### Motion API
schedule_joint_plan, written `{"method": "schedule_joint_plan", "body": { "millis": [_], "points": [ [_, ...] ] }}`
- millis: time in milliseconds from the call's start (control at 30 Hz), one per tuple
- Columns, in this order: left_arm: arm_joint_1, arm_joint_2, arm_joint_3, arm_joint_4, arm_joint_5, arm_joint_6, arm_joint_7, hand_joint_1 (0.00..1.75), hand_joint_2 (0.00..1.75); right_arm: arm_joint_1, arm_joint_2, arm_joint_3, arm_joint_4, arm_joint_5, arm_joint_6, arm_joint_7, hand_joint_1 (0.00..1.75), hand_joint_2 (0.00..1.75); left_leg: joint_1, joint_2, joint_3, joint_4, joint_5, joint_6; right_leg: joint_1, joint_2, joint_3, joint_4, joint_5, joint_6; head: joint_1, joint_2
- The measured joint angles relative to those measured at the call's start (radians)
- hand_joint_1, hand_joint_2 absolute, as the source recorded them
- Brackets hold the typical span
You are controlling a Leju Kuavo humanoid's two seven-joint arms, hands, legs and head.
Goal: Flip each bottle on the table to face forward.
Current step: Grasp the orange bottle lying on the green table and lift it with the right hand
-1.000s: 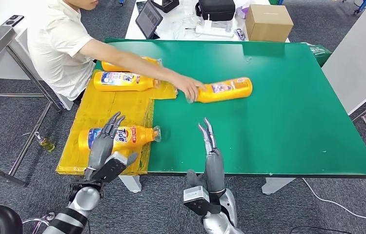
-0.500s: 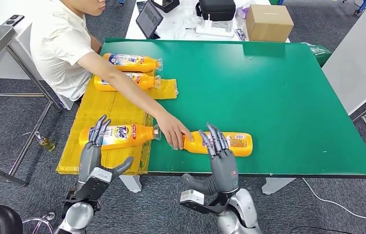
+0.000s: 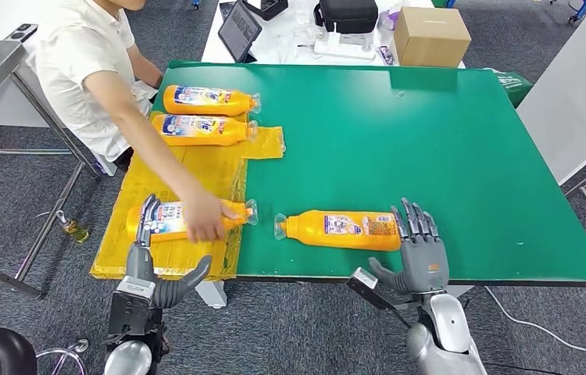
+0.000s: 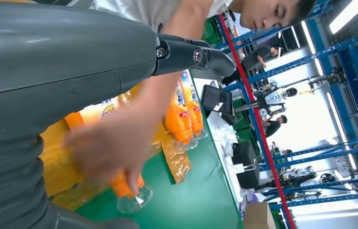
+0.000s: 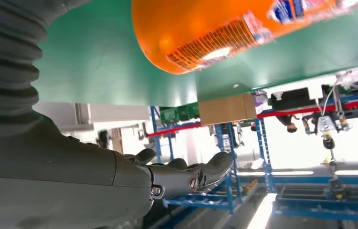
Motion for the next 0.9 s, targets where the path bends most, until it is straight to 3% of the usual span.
{"method": "schedule_joint_plan", "body": {
  "millis": [367,900],
  "points": [
    [-0.011,-0.018,-0.002,0.001,0.052,0.001,-0.008,0.00,1.75,-0.093,-0.051,0.044,0.137,0.047,0.000,0.106,0.00,1.75,0.000,0.000,0.000,0.000,0.000,0.000,0.000,0.000,0.000,0.000,0.000,0.000,0.000,0.000],
    [-0.075,-0.037,-0.038,0.051,0.091,-0.011,-0.016,0.00,1.75,-0.307,-0.073,0.189,0.483,-0.047,0.047,0.116,0.00,1.75,0.000,0.002,0.001,0.000,0.001,0.001,0.000,0.000,0.000,0.000,0.001,0.000,0.000,0.000]
  ]
}}
